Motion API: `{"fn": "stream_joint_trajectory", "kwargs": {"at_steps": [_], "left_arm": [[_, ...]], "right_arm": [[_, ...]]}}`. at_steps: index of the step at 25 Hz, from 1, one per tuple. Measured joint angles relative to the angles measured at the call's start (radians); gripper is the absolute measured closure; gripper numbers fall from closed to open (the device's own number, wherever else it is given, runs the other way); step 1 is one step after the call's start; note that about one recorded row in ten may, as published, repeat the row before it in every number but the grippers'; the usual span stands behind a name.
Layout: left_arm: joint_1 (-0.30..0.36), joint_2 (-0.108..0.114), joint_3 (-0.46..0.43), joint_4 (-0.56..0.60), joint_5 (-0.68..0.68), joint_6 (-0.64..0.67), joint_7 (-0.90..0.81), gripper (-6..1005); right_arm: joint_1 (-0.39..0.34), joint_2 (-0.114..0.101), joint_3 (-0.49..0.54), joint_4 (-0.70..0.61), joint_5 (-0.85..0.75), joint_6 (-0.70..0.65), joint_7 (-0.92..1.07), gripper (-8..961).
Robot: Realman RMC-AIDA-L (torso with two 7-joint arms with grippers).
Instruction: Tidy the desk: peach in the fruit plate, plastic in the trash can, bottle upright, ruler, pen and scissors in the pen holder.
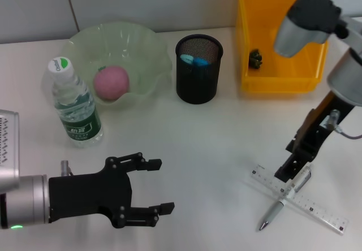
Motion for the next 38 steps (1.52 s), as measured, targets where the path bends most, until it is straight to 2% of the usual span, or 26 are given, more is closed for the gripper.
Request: {"fn": "stream_joint_trajectory", "kwargs": {"at_steps": [7, 13, 25, 38], "left_arm": [[-0.004, -0.013, -0.018, 0.002, 0.030, -0.002, -0.006, 150], [-0.004, -0.013, -0.019, 0.002, 0.031, -0.002, -0.007, 150], [-0.005, -0.009, -0.036, 0.018, 0.032, 0.015, -0.012, 150], [-0.001, -0.016, -0.041, 0.025, 0.032, 0.020, -0.013, 149]], "right_arm": [[0.015, 0.021, -0.062, 0.035, -0.028, 0.066, 0.009, 200], [0.016, 0.030, -0.101, 0.075, -0.032, 0.135, 0.033, 201], [0.012, 0.033, -0.153, 0.117, -0.001, 0.190, 0.037, 201], [0.000, 0.035, -0.181, 0.146, 0.007, 0.246, 0.038, 200]]}}
